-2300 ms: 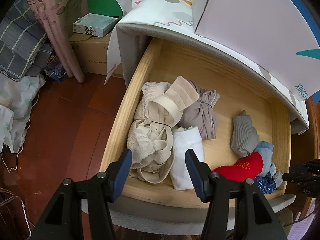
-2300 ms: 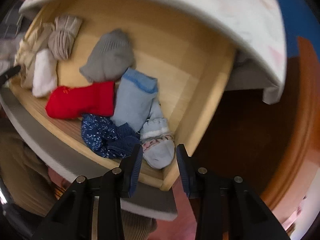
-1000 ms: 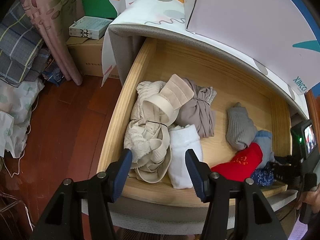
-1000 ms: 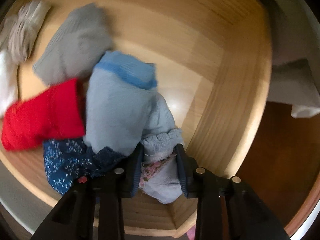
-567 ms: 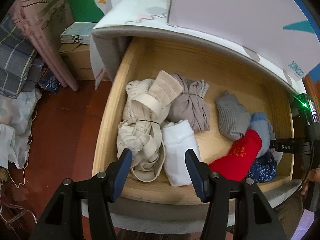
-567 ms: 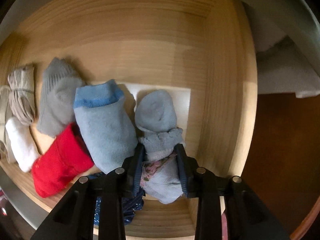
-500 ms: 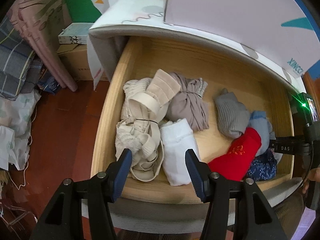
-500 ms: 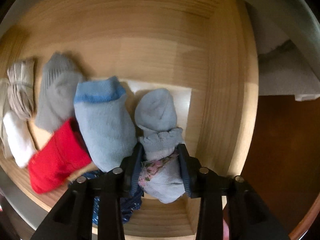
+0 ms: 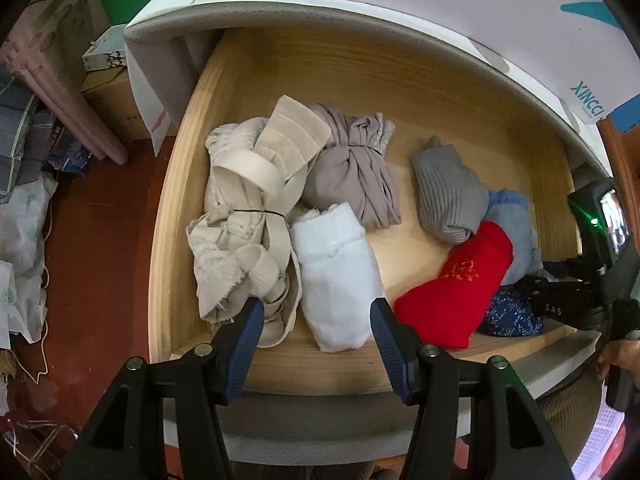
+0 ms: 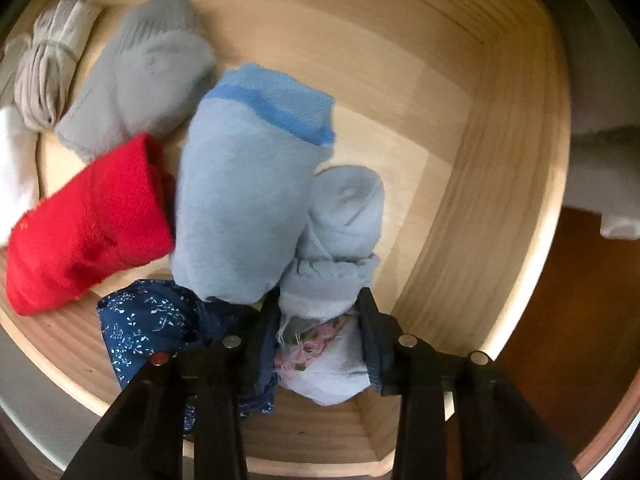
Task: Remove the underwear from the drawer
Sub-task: 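Lower the left gripper onto the white rolled underwear while the right gripper holds the sock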
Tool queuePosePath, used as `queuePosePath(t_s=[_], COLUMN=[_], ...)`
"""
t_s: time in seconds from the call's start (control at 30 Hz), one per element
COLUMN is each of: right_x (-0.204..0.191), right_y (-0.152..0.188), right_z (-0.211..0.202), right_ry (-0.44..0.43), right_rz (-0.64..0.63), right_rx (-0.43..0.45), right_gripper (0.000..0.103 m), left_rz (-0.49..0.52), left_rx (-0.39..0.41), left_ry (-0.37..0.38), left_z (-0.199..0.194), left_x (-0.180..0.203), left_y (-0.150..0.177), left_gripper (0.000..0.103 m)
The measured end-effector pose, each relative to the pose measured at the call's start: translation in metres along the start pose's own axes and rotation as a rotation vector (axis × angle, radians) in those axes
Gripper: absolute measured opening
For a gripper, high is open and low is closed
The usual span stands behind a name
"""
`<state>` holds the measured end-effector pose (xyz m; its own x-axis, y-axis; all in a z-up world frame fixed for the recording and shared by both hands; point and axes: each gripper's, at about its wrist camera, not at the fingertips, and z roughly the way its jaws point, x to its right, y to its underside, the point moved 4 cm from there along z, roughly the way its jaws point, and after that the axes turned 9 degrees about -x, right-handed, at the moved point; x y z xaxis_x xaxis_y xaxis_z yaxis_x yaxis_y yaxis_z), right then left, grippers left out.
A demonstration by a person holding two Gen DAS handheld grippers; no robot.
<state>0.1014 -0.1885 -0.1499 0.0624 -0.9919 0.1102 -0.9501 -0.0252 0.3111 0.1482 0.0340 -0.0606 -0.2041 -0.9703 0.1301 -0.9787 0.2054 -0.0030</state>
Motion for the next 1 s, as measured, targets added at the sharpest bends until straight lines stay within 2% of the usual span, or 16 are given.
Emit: queuePosePath(t_s=[0.13, 0.23, 0.4, 0.5, 0.57, 0.67, 0.7, 0.77, 1.0], right_x=[0.022, 0.025, 0.039, 0.042, 0.055, 0.060, 0.062, 0.060, 0.055], right_y=[0.002, 0.007, 0.006, 0.017, -0.001, -0.006, -0.005, -0.007, -0.014], right_z=[-0.001, -0.002, -0.017, -0.021, -0.017, -0.017, -0.033, -0.042, -0.031], right_ry=[-0.140, -0.160, -0.157, -0.162, -0.158, -0.155, -0.153, -0.152, -0.163], right_rz=[0.067, 0.093, 0.128, 0.127, 0.122, 0.123, 0.124, 0.126, 0.129], right_rx=[-0.008, -0.001, -0.002, 0.006, 0.006, 0.003, 0.002, -0.001, 0.005], right_gripper=[0.029, 0.028, 0.028, 0.028, 0.028, 0.028, 0.028, 0.028, 0.028], left_rz=[0.007, -0.031, -0.083, -0.126, -0.158, -0.181, -0.182, -0.188, -0.247], left_rx=[-0.039, -0.084, -0.117, -0.129, -0.133, -0.123, -0.117, -0.111, -0.099], left_ry=[0.002, 0.053, 0.046, 0.050, 0.059, 0.044, 0.039, 0.026, -0.009], left_z=[0.003, 0.009, 0.020, 0.029, 0.035, 0.039, 0.040, 0.042, 0.053], left_x=[0.012, 0.022, 0.030, 0.030, 0.028, 0.029, 0.029, 0.028, 0.025], left_y=[0.001, -0.001, -0.006, -0.010, -0.012, -0.016, -0.017, -0.020, -0.028], left_gripper=[0.057, 0.057, 0.057, 0.057, 0.057, 0.056, 0.056, 0.047, 0.047])
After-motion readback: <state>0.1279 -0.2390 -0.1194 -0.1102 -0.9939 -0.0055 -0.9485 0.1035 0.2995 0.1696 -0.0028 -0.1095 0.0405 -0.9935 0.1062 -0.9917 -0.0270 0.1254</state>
